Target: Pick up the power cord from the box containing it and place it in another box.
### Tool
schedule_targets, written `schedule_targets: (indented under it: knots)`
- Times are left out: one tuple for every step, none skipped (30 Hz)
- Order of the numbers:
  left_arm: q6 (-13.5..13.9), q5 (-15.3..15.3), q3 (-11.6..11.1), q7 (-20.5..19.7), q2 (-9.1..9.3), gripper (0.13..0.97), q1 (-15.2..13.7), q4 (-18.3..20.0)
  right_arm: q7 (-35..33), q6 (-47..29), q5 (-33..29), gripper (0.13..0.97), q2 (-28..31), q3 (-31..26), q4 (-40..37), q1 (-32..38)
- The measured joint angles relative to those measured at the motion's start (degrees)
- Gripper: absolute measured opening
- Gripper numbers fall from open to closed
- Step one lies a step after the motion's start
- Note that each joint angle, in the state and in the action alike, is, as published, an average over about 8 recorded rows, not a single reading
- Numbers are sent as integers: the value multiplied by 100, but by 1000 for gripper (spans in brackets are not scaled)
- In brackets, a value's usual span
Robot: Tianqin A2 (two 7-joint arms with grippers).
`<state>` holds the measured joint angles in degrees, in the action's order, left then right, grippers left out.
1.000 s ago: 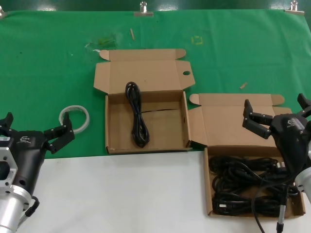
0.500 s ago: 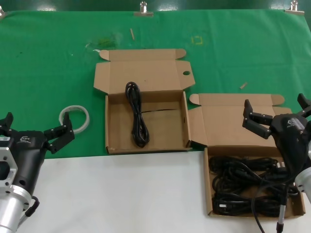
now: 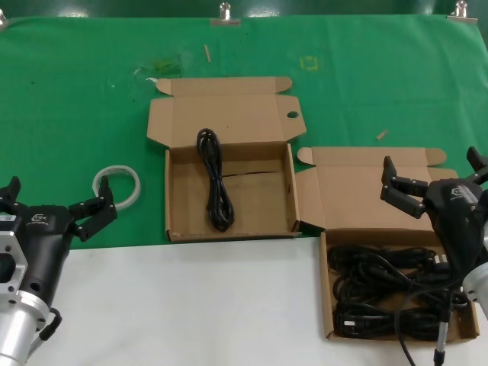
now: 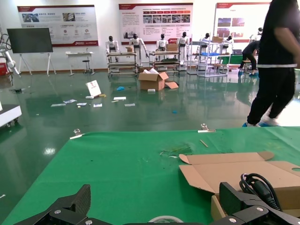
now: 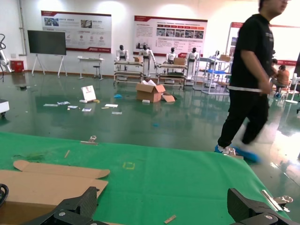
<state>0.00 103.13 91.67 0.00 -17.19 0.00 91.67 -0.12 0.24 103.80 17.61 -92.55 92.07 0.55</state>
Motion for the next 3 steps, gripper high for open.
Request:
schedule_targets:
  knots:
    - [0,0,0,0,0,966,0,0,0,0,0,966,0,0,0,0]
    - [0,0,0,0,0,966,0,0,0,0,0,966,0,0,0,0]
    - [0,0,0,0,0,966,0,0,0,0,0,966,0,0,0,0]
